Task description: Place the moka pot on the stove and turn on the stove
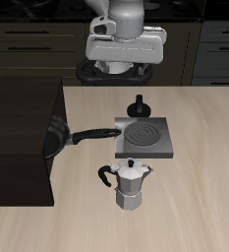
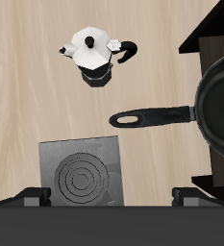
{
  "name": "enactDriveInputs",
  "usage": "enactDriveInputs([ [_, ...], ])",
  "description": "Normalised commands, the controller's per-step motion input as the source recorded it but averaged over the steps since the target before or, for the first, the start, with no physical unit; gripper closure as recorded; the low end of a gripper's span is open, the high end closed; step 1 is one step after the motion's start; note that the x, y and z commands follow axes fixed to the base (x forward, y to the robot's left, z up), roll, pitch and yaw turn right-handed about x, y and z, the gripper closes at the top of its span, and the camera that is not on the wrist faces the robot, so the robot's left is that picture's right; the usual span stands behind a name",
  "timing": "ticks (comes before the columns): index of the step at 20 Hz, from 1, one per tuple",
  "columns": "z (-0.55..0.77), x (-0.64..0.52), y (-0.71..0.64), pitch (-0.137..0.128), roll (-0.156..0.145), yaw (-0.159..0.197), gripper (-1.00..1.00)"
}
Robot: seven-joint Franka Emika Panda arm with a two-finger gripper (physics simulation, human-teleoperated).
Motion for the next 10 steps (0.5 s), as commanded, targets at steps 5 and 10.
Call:
enactDriveInputs([
  [5, 0.05, 0.13, -0.02, 0.005, -0.005, -0.009, -1.0],
  [10, 0.03, 0.17, 0.07, -0.021, -0.009, 0.019, -1.0],
])
